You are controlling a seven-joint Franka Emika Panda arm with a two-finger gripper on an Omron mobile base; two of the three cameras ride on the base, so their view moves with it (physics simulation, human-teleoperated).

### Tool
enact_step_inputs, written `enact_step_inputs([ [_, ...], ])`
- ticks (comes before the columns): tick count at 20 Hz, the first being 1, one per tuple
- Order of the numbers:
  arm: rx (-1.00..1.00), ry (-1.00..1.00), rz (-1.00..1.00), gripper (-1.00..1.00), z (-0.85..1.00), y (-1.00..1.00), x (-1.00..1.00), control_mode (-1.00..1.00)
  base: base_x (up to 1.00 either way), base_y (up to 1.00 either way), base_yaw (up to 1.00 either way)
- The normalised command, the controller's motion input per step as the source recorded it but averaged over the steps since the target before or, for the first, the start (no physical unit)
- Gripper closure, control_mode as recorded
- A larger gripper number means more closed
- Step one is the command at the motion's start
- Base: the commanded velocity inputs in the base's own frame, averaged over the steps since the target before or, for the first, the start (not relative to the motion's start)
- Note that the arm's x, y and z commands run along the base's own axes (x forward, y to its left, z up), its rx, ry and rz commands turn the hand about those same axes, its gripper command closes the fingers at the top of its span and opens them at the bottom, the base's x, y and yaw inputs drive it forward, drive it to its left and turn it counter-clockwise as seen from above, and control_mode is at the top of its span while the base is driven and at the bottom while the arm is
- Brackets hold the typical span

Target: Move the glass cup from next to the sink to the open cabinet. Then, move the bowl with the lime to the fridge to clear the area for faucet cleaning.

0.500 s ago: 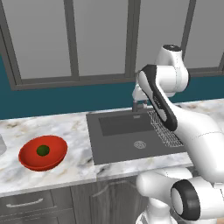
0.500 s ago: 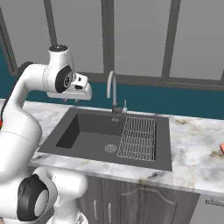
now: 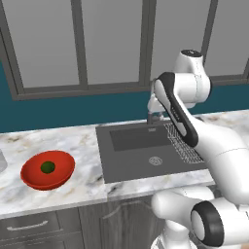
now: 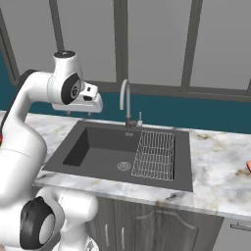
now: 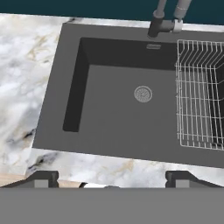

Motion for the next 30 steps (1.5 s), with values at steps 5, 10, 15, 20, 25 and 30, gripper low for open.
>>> enact_step_inputs([
  [5,0.0,0.01,0.0,-1.0,-0.05,0.18,-0.03,1.0,-0.03,0.4,0.01],
  [10,0.0,0.0,0.0,-1.0,0.0,0.0,0.0,1.0,0.15,1.0,0.0],
  [15,0.0,0.03,0.0,-1.0,-0.07,0.04,0.04,-1.0,0.02,0.72,0.0],
  [20,-0.02,0.19,-0.01,-1.0,-0.73,0.37,0.45,-1.0,0.0,0.0,0.0],
  [25,0.19,0.19,-0.01,-1.0,-0.94,0.11,0.58,-1.0,0.0,0.0,0.0],
  [30,0.29,0.08,0.0,-1.0,-0.83,0.0,0.12,-1.0,0.0,0.0,0.0],
])
